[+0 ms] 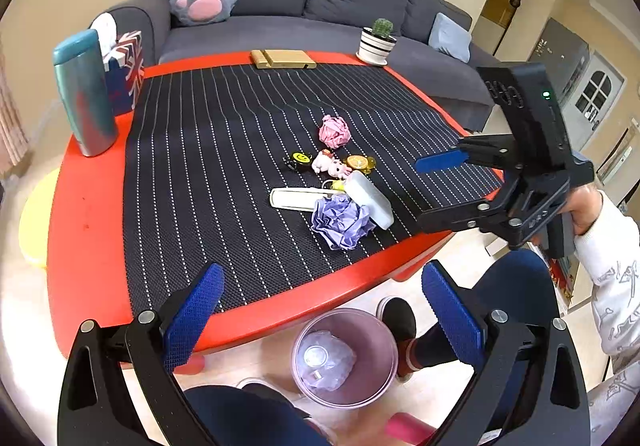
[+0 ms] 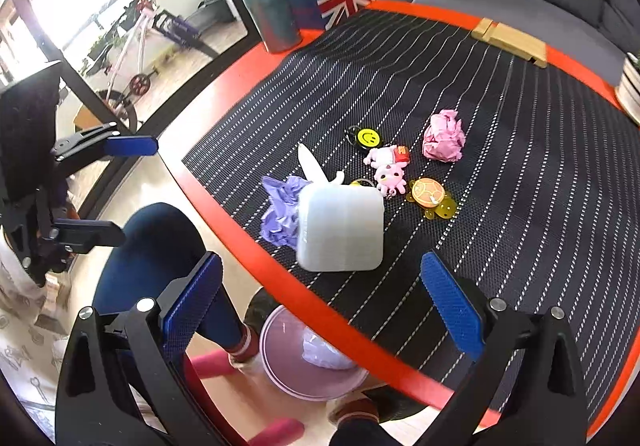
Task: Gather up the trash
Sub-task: 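Close the right gripper on the white square tissue pack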
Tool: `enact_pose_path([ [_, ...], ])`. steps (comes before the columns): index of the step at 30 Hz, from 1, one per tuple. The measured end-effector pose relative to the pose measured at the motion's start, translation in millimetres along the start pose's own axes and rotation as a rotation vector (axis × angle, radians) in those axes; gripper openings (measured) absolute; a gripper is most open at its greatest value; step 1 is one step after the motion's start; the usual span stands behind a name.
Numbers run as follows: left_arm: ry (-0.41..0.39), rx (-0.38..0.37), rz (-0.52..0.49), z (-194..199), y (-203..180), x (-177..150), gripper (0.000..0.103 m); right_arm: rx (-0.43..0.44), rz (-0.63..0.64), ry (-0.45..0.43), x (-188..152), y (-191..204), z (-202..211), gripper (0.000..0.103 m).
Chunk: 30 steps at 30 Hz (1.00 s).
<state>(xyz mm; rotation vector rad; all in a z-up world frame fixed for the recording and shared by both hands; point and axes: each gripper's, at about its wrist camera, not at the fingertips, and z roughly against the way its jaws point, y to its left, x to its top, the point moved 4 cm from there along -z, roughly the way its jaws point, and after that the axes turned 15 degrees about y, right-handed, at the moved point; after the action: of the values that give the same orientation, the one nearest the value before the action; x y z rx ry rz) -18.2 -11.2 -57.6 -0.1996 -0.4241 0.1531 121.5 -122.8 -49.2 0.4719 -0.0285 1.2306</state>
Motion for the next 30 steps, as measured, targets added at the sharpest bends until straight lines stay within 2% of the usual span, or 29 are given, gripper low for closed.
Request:
enact_pose_path([
  [5, 0.009, 0.002, 0.010, -4.9, 5.7, 2.1, 0.095, 0.037, 0.015, 0.027, 7.1, -8.4, -14.9, 0.097],
  [12, 0.019, 0.003, 0.020, -10.4, 10.7, 3.6, 0.095, 0.068, 0.039, 0.064, 15.0, -15.2, -34.3, 0.081],
  [15, 0.021, 0.003, 0.025, -11.7, 11.7, 3.8, 0.095, 0.075, 0.048, 0.077, 16.0, -16.3, -40.3, 0.072],
  [20, 0.023, 0.003, 0.026, -12.4, 12.3, 3.6, 0.095, 0.090, 0.054, 0.082, 15.5, -15.5, -45.4, 0.071],
  [23, 0.025, 0.002, 0.023, -13.8, 11.3, 3.8, 0.095, 0.101, 0.053, 0.076, 15.3, -15.8, -44.9, 0.059],
  [30, 0.026, 0.002, 0.018, -15.0, 8.5, 4.5, 0.095, 0.091, 0.044, 0.055, 14.5, -17.0, -42.1, 0.058],
])
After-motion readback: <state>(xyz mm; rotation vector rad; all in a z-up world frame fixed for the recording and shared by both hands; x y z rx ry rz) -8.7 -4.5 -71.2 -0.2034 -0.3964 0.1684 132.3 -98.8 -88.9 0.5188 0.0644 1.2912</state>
